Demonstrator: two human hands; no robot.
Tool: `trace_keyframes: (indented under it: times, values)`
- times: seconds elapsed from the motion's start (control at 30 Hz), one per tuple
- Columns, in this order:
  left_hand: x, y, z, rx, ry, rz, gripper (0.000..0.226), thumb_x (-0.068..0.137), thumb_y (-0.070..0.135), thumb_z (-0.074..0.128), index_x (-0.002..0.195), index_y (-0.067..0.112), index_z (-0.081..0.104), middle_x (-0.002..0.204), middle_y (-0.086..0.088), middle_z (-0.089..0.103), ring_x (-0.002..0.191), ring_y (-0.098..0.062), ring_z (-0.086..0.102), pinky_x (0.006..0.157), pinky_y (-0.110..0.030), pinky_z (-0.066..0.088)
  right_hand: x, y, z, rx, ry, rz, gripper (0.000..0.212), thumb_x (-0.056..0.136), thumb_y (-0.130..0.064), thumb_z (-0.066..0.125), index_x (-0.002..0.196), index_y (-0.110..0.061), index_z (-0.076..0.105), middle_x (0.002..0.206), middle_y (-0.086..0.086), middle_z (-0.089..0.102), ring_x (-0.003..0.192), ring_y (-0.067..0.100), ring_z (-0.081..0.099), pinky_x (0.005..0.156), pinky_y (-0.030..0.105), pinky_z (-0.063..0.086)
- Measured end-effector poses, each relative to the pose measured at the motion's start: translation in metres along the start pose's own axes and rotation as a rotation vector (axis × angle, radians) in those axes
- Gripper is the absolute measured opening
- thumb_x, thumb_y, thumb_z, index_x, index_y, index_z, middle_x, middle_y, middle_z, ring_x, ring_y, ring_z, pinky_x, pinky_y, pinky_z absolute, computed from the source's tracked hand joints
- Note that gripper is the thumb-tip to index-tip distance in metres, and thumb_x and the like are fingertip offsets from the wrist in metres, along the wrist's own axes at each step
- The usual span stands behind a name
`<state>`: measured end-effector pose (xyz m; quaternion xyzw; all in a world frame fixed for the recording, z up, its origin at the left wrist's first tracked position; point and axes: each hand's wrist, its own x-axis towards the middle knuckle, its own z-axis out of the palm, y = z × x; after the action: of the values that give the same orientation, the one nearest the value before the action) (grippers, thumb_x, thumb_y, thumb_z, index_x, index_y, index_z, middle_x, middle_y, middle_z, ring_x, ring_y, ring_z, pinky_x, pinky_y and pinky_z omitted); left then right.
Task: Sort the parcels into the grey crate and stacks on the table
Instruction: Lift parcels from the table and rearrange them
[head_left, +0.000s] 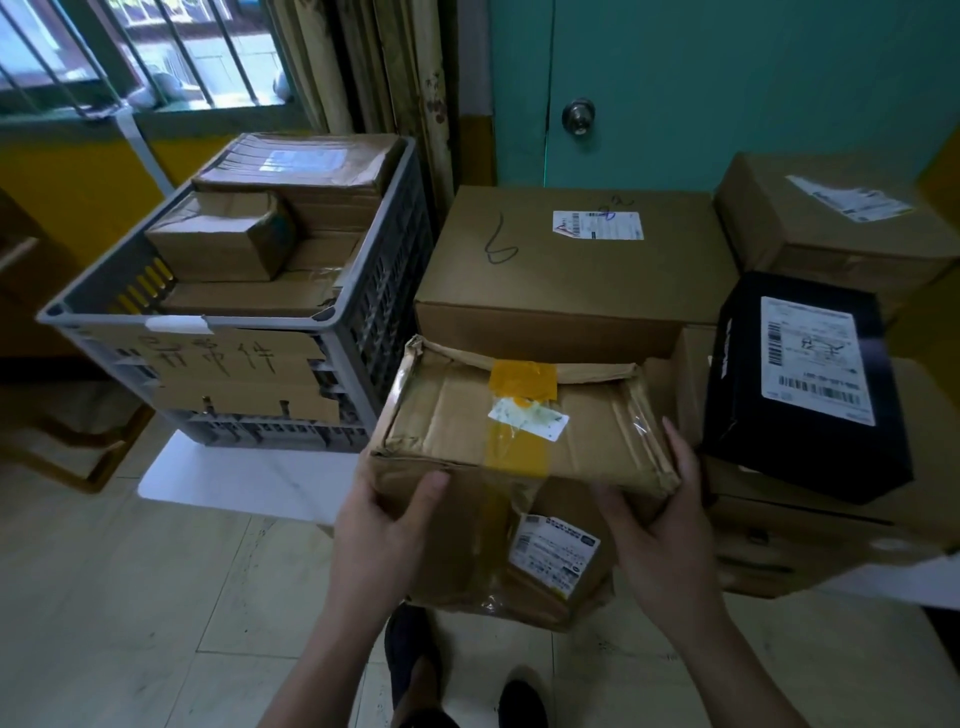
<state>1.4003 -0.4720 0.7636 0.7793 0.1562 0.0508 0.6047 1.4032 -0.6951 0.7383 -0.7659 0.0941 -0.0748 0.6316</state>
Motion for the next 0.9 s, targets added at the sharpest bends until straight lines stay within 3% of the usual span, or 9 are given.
trace_keyframes:
  times: [0.13,0.27,0.33,0.47,0.57,0.7,0.8,0.9]
  values:
    - [0.006,-0.013,0.002,0.016,-0.001,-0.060,0.060,0.068,0.055,0.070,0.118,0.025,0.058,0.105,0.011,0.069,0.099,-0.004,0.062,0.072,-0.026,0.051,0.000,0.025,0.008,-0.196,-0.095,0.088,0.047,0.086,-0.041,0.066,0.127,-0.023,0.052,0.101,-0.031,0.057,0.101,0.000,0.061,0.071,0.000,0.037]
    - [0.010,-0.018,0.001,0.015,0.019,-0.076,0.057,0.069,0.052,0.072,0.119,0.029,0.055,0.107,0.015,0.066,0.098,-0.002,0.060,0.072,-0.026,0.049,0.000,0.029,0.012,-0.240,-0.104,0.107,0.044,0.090,-0.037,0.067,0.128,-0.022,0.052,0.098,-0.023,0.060,0.085,-0.008,0.052,0.065,0.001,0.037]
    - [0.010,-0.021,0.001,0.003,0.011,-0.096,0.061,0.069,0.051,0.074,0.122,0.029,0.054,0.109,0.013,0.066,0.100,-0.004,0.061,0.076,-0.030,0.052,0.002,0.027,0.013,-0.250,-0.108,0.105,0.045,0.091,-0.036,0.067,0.130,-0.023,0.051,0.102,-0.019,0.059,0.091,-0.003,0.051,0.066,0.006,0.036]
    - [0.008,-0.027,0.001,-0.016,0.042,-0.136,0.064,0.067,0.054,0.074,0.123,0.030,0.055,0.111,0.014,0.066,0.102,-0.005,0.060,0.084,-0.037,0.054,0.003,0.031,0.017,-0.240,-0.159,0.123,0.044,0.092,-0.036,0.065,0.131,-0.022,0.052,0.107,-0.017,0.060,0.101,0.001,0.053,0.069,-0.005,0.033]
    - [0.007,-0.029,-0.001,-0.031,0.049,-0.145,0.060,0.067,0.053,0.074,0.120,0.032,0.055,0.112,0.013,0.066,0.100,-0.004,0.060,0.084,-0.038,0.055,0.000,0.034,0.019,-0.195,-0.157,0.136,0.041,0.091,-0.036,0.065,0.128,-0.023,0.052,0.109,-0.017,0.062,0.107,0.006,0.058,0.072,-0.004,0.036]
    - [0.007,-0.026,-0.005,-0.078,0.040,-0.155,0.067,0.069,0.052,0.075,0.126,0.027,0.053,0.115,0.007,0.066,0.103,-0.010,0.062,0.077,-0.032,0.053,-0.001,0.025,0.016,-0.033,-0.106,0.140,0.045,0.084,-0.041,0.069,0.124,-0.032,0.051,0.103,-0.025,0.063,0.097,-0.009,0.062,0.070,0.005,0.045]
    - [0.009,-0.020,-0.011,-0.132,0.094,-0.106,0.055,0.077,0.056,0.068,0.120,0.026,0.053,0.116,0.005,0.064,0.105,-0.011,0.060,0.078,-0.029,0.048,-0.004,0.016,0.010,0.058,-0.042,0.065,0.056,0.073,-0.053,0.073,0.124,-0.042,0.051,0.113,-0.022,0.066,0.105,-0.005,0.062,0.081,0.016,0.049]
    - [0.009,-0.012,-0.017,-0.142,0.102,-0.026,0.038,0.085,0.056,0.063,0.108,0.026,0.058,0.111,0.004,0.065,0.103,-0.008,0.060,0.080,-0.031,0.048,-0.007,0.008,0.004,0.036,-0.022,-0.066,0.054,0.076,-0.058,0.073,0.124,-0.044,0.052,0.120,-0.026,0.063,0.112,-0.004,0.059,0.087,0.014,0.049]
